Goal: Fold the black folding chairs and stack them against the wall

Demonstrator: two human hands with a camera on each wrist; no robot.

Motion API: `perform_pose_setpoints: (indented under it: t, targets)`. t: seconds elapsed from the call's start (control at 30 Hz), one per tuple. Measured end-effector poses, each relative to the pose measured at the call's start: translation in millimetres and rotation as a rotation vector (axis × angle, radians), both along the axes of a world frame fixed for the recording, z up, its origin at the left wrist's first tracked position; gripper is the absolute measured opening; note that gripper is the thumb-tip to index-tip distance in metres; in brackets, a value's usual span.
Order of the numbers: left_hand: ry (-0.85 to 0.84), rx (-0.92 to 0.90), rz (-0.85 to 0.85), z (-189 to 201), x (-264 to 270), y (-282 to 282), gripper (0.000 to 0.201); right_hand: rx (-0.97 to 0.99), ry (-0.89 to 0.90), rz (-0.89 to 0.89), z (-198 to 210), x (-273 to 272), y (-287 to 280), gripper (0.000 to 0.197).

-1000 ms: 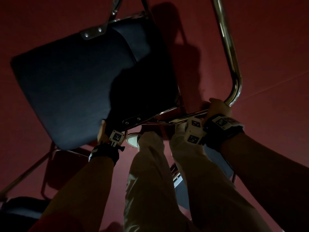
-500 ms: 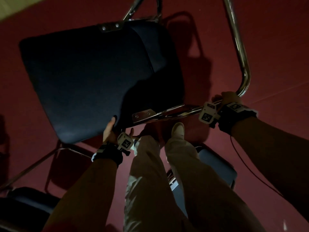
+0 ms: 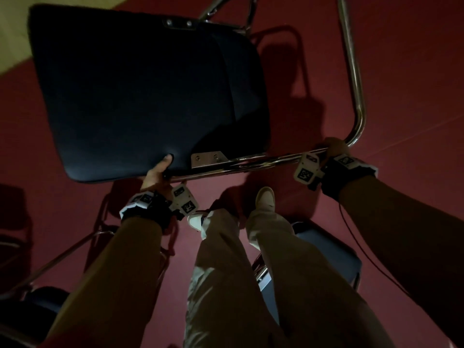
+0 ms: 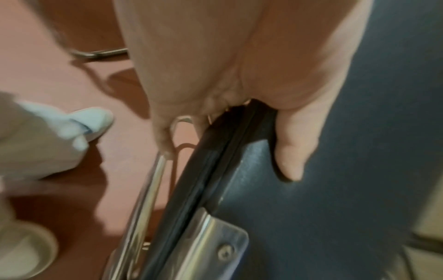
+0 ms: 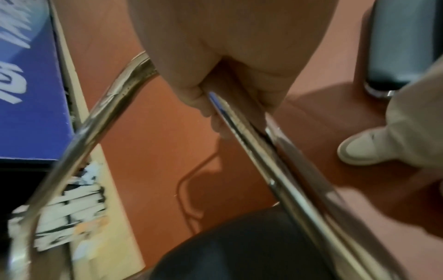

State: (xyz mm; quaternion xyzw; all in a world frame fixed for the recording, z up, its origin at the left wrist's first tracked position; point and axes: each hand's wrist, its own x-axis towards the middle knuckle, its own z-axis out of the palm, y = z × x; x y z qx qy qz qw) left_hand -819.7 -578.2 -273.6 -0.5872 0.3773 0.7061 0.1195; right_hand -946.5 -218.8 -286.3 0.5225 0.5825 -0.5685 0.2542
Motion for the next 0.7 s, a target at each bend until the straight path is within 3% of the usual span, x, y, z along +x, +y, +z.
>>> perform_pose_setpoints:
  t: [0.13, 0.3, 0.33, 0.47, 0.57, 0.63, 0.7]
  targets:
    - [-0.034, -0.115, -0.084, 27.0, -13.8, 16.1, 0.017, 0.046, 0.038, 0.008, 18.7, -10.0, -2.7, 0.027]
    - [-0.092, -0.139, -0.114, 53.7, -26.8, 32.5, 0.019, -0.065, 0.194, -0.082, 49.5, -14.7, -14.0, 0.017]
    - [-0.107, -0.164, -0.106, 59.1, -30.4, 33.9, 0.022, -0.064, 0.238, -0.099, 59.3, -15.4, -20.7, 0.015]
    - [-0.155, -0.394, -0.068, 82.8, -44.8, 45.9, 0.068, -0.041, 0.386, -0.191, 99.9, -19.6, -43.3, 0.019]
    - [-0.17, -0.449, -0.12, 106.7, -54.7, 60.1, 0.092, -0.092, 0.454, -0.134, 130.3, -18.5, -57.8, 0.018]
    - [-0.11, -0.473, -0.127, 120.1, -60.8, 65.7, 0.093, -0.123, 0.472, -0.109, 144.2, -17.6, -56.8, 0.013]
    - [-0.062, -0.447, -0.146, 129.5, -66.0, 65.7, 0.075, -0.144, 0.462, -0.117, 159.6, -19.6, -50.5, 0.006]
